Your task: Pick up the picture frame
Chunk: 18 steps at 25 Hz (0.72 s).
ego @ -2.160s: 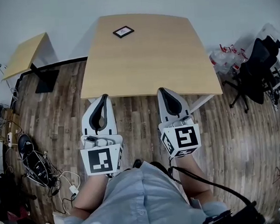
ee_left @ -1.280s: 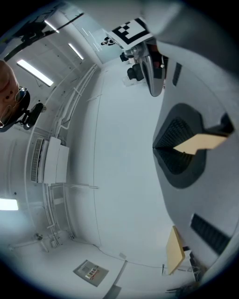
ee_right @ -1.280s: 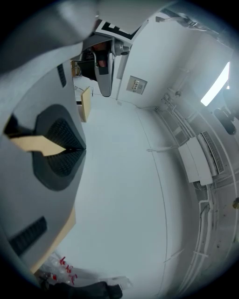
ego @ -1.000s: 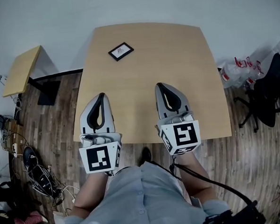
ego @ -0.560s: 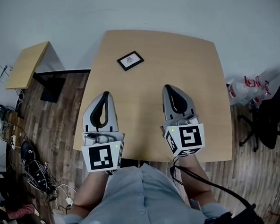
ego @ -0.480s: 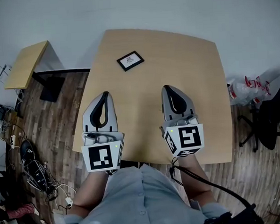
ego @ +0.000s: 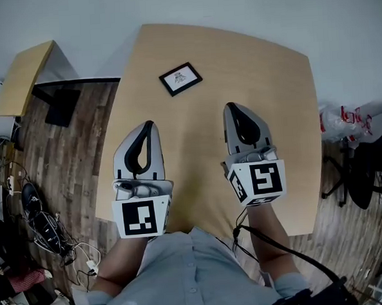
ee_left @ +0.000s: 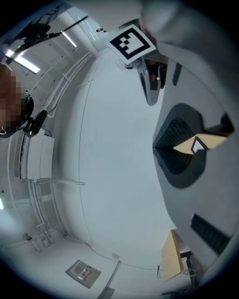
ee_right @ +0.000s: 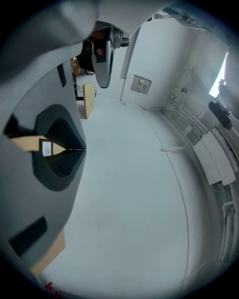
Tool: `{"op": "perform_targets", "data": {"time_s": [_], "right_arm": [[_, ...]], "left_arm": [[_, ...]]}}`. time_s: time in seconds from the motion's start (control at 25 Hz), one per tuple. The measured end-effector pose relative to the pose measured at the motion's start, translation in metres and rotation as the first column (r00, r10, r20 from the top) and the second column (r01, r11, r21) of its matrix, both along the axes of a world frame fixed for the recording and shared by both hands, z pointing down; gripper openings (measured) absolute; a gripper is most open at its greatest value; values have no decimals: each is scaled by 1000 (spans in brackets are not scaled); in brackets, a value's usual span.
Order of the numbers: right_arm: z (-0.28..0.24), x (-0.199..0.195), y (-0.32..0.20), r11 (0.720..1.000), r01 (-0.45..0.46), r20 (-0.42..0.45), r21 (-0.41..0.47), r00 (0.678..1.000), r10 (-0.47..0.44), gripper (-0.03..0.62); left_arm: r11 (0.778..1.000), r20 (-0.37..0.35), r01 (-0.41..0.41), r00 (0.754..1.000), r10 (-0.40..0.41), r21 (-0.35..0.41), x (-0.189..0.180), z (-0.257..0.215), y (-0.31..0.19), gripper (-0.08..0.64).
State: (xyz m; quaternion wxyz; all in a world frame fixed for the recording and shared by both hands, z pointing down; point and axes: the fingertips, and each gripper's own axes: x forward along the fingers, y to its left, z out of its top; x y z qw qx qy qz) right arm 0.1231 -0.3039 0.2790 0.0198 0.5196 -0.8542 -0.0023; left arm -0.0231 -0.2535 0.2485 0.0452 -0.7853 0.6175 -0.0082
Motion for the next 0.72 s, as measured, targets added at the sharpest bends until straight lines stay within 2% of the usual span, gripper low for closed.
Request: {"op": "perform_targets", "data": {"time_s": [0.24, 0.44, 0.72], "right_arm": [[-28, 0, -56, 999, 3, -4, 39, 1000, -3, 2], [-47, -11, -96, 996, 28, -41, 81, 999, -25, 2], [-12, -33, -137, 998, 62, -80, 29, 995, -59, 3]], "left_arm": [[999, -34, 8, 999, -9, -33, -9, 5, -32, 0], [998, -47, 21, 999, -24, -59, -21, 11, -51, 0], [992, -80, 28, 996, -38, -121, -36, 32, -72, 0]]}}
